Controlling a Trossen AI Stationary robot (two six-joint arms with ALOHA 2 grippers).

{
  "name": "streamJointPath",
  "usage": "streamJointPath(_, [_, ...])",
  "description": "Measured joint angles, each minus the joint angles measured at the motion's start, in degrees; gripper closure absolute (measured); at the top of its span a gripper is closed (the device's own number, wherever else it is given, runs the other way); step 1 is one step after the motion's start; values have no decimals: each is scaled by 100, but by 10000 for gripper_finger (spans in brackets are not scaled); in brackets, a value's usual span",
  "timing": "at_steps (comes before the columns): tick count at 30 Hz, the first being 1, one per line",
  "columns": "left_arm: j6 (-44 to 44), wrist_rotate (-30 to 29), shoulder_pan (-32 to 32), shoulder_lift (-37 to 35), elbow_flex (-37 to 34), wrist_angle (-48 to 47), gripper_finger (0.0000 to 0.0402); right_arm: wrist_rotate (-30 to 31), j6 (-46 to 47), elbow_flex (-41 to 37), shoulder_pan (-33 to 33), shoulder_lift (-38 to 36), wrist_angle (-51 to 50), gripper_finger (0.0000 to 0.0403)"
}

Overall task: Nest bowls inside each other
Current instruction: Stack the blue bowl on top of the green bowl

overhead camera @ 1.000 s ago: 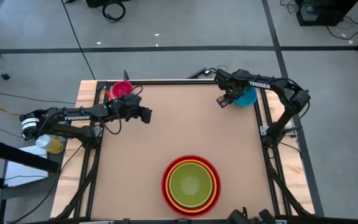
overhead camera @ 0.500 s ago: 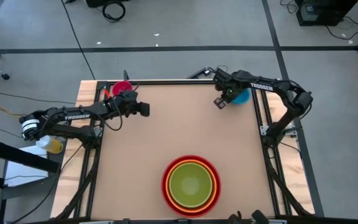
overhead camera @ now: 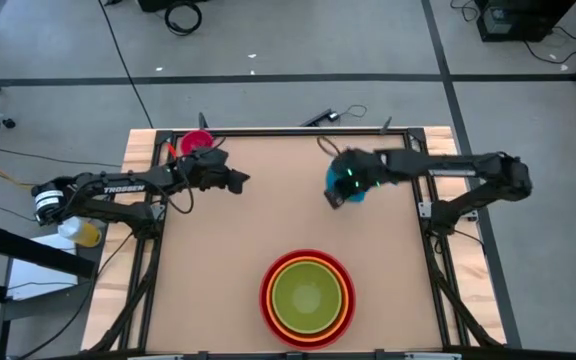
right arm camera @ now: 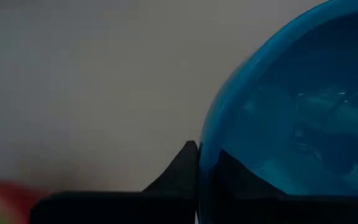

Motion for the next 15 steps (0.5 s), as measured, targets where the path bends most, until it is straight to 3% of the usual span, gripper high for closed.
streamJointPath(7, [457, 695, -848, 1, 0, 248, 299, 348, 547, 1, 1773, -477, 1118, 383])
streamJointPath(15, [678, 189, -1839, 1, 0, 249, 299, -301, 1230, 2, 3370, -77, 2895, 383])
